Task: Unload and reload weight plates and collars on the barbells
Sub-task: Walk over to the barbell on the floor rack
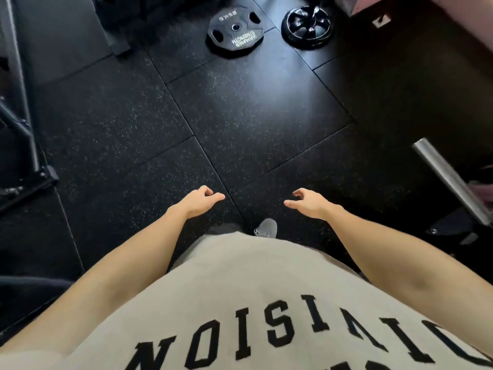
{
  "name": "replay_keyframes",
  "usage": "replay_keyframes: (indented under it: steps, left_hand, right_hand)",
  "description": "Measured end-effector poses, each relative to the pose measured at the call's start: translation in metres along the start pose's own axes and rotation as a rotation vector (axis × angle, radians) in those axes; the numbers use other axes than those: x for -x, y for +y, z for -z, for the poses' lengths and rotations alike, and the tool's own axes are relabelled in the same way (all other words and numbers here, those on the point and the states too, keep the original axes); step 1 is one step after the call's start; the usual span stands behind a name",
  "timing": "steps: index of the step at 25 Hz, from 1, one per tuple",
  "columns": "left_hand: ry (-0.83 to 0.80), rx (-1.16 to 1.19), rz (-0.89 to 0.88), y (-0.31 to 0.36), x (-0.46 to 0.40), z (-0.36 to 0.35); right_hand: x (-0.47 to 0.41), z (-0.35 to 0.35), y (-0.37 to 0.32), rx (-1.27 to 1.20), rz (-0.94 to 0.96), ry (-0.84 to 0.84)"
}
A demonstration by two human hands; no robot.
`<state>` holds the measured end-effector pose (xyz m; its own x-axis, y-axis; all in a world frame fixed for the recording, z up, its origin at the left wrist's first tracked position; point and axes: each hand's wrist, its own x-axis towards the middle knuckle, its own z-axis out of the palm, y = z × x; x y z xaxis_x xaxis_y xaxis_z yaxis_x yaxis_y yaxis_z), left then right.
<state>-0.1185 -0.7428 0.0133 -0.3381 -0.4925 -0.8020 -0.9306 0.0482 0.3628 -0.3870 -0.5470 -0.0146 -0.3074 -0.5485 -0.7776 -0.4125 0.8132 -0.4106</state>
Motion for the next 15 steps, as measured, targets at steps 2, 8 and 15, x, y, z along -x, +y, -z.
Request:
replay_keyframes:
  steps: [2, 8, 15]
  left_hand:
    - [0.013, 0.0, -0.013, 0.03, -0.026, 0.033]
    - [-0.005, -0.059, -0.081, 0.117, -0.136, 0.123]
    - [-0.057, -0.201, -0.158, 0.232, -0.274, 0.275]
  right_hand:
    - [-0.025, 0.039, -0.025, -0.025, 0.002, 0.02]
    - [-0.116, 0.14, -0.078, -0.09, -0.032, 0.059]
    - [-0.23, 0.252, -0.157, -0.183, -0.085, 0.108]
